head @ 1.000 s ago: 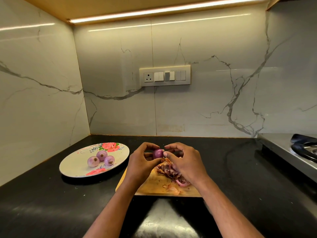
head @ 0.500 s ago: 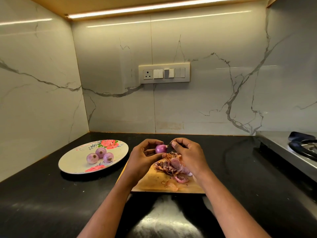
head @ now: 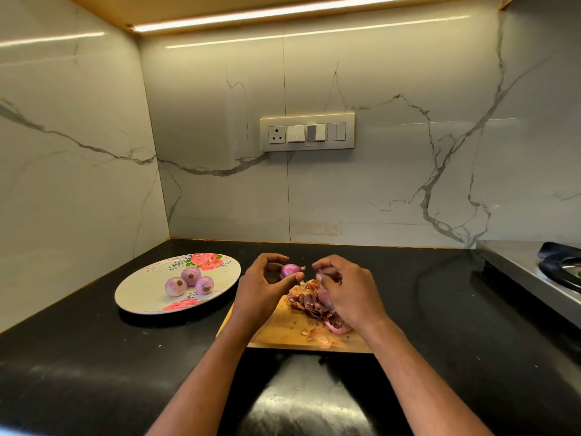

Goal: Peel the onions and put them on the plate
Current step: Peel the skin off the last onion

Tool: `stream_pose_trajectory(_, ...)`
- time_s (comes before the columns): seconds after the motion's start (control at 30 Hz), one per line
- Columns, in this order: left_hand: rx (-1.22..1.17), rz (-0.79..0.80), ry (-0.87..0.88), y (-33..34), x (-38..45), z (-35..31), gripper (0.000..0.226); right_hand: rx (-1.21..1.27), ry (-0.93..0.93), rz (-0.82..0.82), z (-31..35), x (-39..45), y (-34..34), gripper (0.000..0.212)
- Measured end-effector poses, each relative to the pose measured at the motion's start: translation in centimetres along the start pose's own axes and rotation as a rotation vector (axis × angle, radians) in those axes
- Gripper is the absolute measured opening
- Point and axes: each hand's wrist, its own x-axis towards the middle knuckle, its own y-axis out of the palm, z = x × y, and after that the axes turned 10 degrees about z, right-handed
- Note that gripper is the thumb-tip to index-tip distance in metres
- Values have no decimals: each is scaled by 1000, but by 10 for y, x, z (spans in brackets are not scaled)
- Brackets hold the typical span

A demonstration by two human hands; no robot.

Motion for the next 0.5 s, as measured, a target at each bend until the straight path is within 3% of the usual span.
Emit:
stream_pose_trajectory(0.07, -38, -2, -8, 1, 0, -1, 42, -51, -17, 20, 0, 0, 1, 39)
stream_pose_trajectory(0.17, -72, 16, -12, 0, 0, -2, 41, -23, -41, 60, 4, -1, 1, 44)
stream_pose_trajectory(0.5, -117, 9, -15, -2, -4, -9, 37, -13, -54, 63, 10, 1, 8, 32)
